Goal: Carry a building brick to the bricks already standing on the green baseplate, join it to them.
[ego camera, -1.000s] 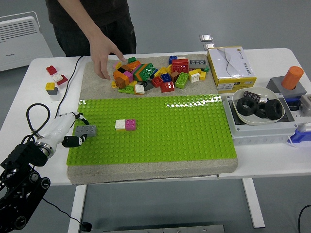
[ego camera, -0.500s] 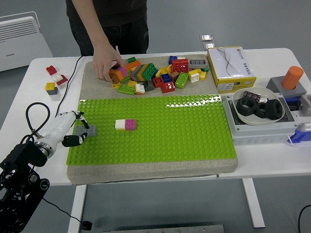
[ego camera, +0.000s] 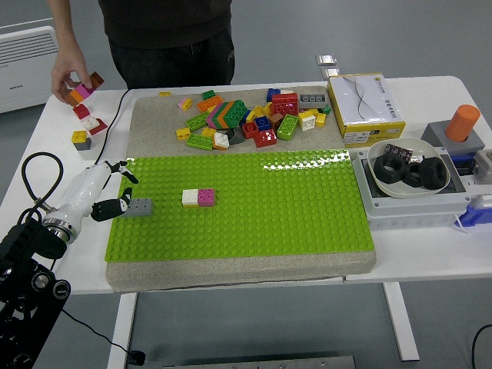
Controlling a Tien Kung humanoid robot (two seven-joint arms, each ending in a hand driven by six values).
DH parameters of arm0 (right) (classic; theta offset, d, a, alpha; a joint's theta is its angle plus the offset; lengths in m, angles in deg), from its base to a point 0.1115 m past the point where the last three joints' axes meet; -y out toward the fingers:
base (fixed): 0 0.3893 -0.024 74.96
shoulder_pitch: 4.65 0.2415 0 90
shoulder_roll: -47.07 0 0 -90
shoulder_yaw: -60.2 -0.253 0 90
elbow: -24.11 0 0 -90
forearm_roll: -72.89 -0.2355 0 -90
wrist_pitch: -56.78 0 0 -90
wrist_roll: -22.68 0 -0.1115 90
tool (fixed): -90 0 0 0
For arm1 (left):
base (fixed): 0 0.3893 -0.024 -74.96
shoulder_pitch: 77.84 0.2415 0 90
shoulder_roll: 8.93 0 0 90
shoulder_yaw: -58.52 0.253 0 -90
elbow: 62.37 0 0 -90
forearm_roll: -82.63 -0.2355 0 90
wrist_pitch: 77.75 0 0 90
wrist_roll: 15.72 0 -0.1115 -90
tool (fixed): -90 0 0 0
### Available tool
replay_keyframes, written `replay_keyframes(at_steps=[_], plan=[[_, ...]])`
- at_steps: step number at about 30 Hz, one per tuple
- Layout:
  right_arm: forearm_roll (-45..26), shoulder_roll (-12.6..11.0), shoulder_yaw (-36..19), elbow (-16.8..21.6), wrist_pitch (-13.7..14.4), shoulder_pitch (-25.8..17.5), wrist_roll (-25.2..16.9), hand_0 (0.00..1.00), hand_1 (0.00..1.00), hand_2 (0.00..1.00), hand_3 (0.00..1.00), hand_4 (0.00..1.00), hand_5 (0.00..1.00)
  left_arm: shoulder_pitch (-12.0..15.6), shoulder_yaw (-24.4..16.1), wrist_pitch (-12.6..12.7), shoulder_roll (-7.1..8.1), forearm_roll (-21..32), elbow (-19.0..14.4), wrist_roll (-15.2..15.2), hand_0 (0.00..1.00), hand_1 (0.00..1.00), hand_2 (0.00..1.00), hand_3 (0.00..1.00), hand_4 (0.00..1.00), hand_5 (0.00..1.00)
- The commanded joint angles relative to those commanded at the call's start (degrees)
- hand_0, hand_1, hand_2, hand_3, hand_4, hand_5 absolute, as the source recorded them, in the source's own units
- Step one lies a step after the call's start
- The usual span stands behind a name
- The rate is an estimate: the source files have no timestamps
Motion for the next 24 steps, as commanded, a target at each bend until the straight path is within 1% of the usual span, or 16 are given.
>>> replay_keyframes(at_steps=[3, 5, 8, 10, 14, 15, 18, 20, 21, 24], plan=[[0.1, 0.0, -0.1, 0.0, 0.0, 0.0, 0.0, 0.681, 0.681, 0.788, 0.84, 0.888, 0.998, 0.1, -0.6, -0.1, 0.11, -0.3, 0.3, 0.0, 0.973, 0.912, 0.891, 0.557, 0.482, 0.062], [0.1, 0.0, -0.1, 0.0, 0.0, 0.0, 0.0, 0.681, 0.681, 0.788, 0.84, 0.888, 0.998, -0.2, -0.3, -0.1, 0.61, -0.5, 1.3, -0.1, 0.973, 0.912, 0.891, 0.557, 0.482, 0.062], [0.4, 0.0, -0.3, 0.0, 0.0, 0.1, 0.0, 0.681, 0.681, 0.788, 0.84, 0.888, 0.998, -0.7, 0.9, -0.3, 1.58, -0.6, 3.2, -0.1, 0.973, 0.912, 0.891, 0.557, 0.482, 0.062], [0.4, 0.0, -0.3, 0.0, -0.1, 0.2, 0.0, 0.68, 0.68, 0.79, 0.839, 0.889, 0.998, -1.1, 2.0, -0.3, 2.21, -0.5, 4.6, -0.2, 0.974, 0.914, 0.896, 0.565, 0.481, 0.044], [0.4, 0.1, -0.3, 0.0, -0.1, 0.2, 0.0, 0.68, 0.68, 0.79, 0.839, 0.889, 0.998, -1.8, 3.6, -0.6, 2.61, -0.6, 6.7, -0.1, 0.974, 0.914, 0.896, 0.565, 0.481, 0.044], [0.5, 0.1, -0.3, 0.0, -0.1, 0.2, 0.0, 0.681, 0.682, 0.788, 0.839, 0.889, 0.998, -1.9, 3.9, -0.7, 2.62, -0.6, 6.8, -0.1, 0.978, 0.919, 0.91, 0.579, 0.495, 0.048], [0.5, 0.1, -0.3, 0.0, -0.1, 0.1, 0.0, 0.681, 0.682, 0.788, 0.839, 0.889, 0.998, -2.0, 4.0, -1.0, 2.6, -0.7, 6.3, 0.0, 0.978, 0.919, 0.91, 0.579, 0.495, 0.048], [0.7, 0.1, -0.4, 0.0, -0.1, 0.1, 0.1, 0.681, 0.682, 0.788, 0.839, 0.889, 0.998, -1.9, 3.6, -1.3, 2.6, -0.9, 5.2, 0.2, 0.978, 0.919, 0.91, 0.579, 0.495, 0.048], [0.7, 0.1, -0.4, 0.0, -0.1, 0.0, 0.1, 0.682, 0.681, 0.788, 0.837, 0.89, 0.998, -1.7, 3.4, -1.4, 2.58, -0.9, 4.6, 0.3, 0.978, 0.921, 0.915, 0.602, 0.522, 0.054], [0.7, 0.2, -0.5, 0.0, -0.1, 0.0, 0.1, 0.682, 0.681, 0.788, 0.837, 0.89, 0.998, -1.1, 2.3, -1.8, 2.38, -1.1, 2.4, 0.6, 0.978, 0.921, 0.915, 0.602, 0.522, 0.054]])
